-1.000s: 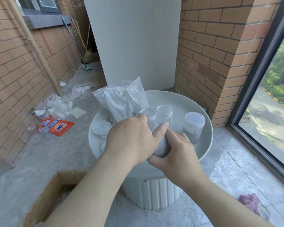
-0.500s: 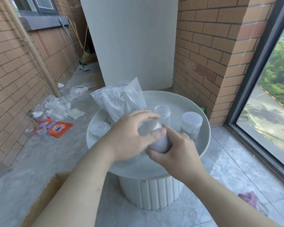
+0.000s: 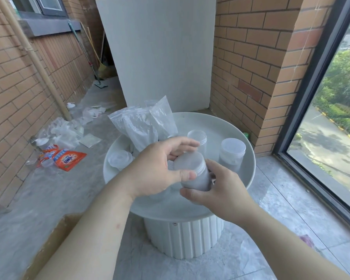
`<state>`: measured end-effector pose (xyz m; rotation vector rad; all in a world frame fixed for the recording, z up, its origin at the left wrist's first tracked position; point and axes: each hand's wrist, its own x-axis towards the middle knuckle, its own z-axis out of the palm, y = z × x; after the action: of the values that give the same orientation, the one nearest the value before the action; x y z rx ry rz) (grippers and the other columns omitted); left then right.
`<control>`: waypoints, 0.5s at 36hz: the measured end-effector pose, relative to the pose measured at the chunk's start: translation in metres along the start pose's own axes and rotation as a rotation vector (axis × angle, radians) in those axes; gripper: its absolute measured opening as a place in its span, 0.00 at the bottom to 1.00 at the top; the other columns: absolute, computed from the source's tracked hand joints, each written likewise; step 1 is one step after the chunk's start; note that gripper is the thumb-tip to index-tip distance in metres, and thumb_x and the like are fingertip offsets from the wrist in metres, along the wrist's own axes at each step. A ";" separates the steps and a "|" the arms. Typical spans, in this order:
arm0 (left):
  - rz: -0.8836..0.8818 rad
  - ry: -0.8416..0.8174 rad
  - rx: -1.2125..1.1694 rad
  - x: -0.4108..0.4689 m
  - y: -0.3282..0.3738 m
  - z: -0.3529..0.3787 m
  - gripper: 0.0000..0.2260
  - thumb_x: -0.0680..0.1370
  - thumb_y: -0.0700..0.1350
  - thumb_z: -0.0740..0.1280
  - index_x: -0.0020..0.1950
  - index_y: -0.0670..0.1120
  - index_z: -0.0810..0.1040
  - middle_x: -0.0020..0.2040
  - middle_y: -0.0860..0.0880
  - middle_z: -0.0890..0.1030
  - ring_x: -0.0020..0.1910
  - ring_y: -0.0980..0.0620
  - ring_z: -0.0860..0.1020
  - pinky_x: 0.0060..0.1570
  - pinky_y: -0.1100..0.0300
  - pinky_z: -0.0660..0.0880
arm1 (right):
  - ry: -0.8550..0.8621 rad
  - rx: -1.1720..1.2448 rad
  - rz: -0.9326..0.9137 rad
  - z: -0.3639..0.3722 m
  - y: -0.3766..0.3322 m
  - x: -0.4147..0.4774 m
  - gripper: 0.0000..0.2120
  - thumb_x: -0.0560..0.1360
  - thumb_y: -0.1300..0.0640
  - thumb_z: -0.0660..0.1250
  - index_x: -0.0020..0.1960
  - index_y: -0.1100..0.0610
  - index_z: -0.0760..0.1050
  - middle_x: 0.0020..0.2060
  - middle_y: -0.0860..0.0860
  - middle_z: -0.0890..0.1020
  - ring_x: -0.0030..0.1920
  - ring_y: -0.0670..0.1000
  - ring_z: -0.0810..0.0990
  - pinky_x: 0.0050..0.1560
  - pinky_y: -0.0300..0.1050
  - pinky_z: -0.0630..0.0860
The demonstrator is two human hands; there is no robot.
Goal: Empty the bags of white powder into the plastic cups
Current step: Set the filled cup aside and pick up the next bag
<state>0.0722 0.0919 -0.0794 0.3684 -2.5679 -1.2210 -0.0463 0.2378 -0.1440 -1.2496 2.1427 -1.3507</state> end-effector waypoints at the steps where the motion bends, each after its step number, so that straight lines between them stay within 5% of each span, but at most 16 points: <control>1: 0.002 0.014 -0.024 0.001 -0.001 0.004 0.26 0.71 0.46 0.78 0.66 0.60 0.75 0.62 0.60 0.80 0.62 0.63 0.77 0.64 0.64 0.72 | 0.027 -0.065 0.000 0.000 0.002 0.001 0.21 0.64 0.42 0.80 0.54 0.43 0.77 0.45 0.41 0.80 0.51 0.40 0.77 0.47 0.33 0.72; 6: 0.001 0.322 -0.072 0.011 -0.013 0.012 0.17 0.74 0.53 0.74 0.62 0.54 0.78 0.59 0.59 0.81 0.57 0.62 0.80 0.60 0.64 0.74 | 0.136 -0.328 0.030 -0.002 0.012 0.004 0.30 0.66 0.45 0.76 0.63 0.47 0.69 0.54 0.43 0.74 0.57 0.49 0.75 0.56 0.48 0.74; 12: -0.139 0.675 -0.004 0.018 -0.036 0.000 0.06 0.81 0.50 0.66 0.53 0.50 0.80 0.46 0.61 0.81 0.45 0.69 0.78 0.44 0.79 0.68 | 0.216 -0.538 0.067 -0.008 0.018 0.002 0.35 0.70 0.50 0.71 0.73 0.45 0.58 0.60 0.48 0.74 0.53 0.56 0.77 0.47 0.49 0.72; 18: -0.324 0.735 -0.070 0.023 -0.056 -0.005 0.15 0.83 0.54 0.61 0.54 0.45 0.80 0.48 0.56 0.82 0.51 0.54 0.79 0.48 0.60 0.69 | 0.227 -0.894 0.151 -0.002 0.030 0.008 0.36 0.67 0.54 0.71 0.73 0.50 0.65 0.60 0.54 0.71 0.59 0.59 0.71 0.54 0.52 0.70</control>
<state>0.0588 0.0462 -0.1177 1.0288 -1.8703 -1.0058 -0.0672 0.2379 -0.1664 -1.1781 3.0837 -0.4520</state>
